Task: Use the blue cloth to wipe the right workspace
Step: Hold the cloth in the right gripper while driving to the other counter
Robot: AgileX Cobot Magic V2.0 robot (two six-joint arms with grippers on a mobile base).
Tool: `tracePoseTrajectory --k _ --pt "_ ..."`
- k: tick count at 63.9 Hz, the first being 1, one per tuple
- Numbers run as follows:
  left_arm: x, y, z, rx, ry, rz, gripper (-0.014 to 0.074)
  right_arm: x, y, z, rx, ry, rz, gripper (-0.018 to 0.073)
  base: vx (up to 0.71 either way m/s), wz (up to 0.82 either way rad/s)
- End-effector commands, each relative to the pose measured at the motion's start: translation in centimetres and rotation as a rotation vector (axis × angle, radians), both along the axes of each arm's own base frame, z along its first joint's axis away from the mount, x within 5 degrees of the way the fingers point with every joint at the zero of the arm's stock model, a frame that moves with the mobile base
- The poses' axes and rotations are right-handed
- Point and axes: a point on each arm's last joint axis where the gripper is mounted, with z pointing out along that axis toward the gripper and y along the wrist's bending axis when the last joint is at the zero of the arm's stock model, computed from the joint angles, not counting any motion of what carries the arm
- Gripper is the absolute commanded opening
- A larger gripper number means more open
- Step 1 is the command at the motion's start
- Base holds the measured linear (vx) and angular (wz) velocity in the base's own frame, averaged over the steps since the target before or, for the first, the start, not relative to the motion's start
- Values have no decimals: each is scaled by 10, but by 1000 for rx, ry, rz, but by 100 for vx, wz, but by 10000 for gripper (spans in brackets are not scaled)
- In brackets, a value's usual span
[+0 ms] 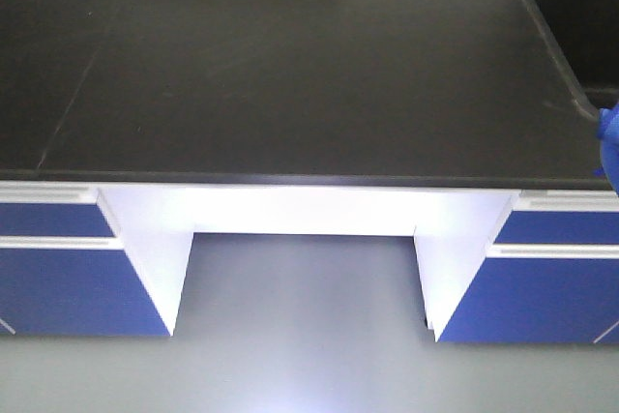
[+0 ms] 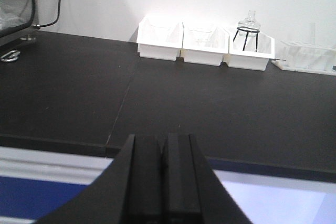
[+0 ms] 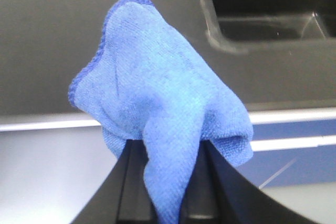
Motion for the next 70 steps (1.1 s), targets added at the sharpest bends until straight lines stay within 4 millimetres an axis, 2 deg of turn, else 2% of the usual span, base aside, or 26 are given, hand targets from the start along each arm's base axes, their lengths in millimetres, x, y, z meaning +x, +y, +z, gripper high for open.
tracePoseTrajectory --k 1,70 --pt "0 -1 -2 -15 -64 -9 -6 3 -1 16 -24 -106 1 -8 -33 6" --pt "0 -1 -2 -15 -64 -9 -6 3 -1 16 -24 -106 1 -8 -34 4"
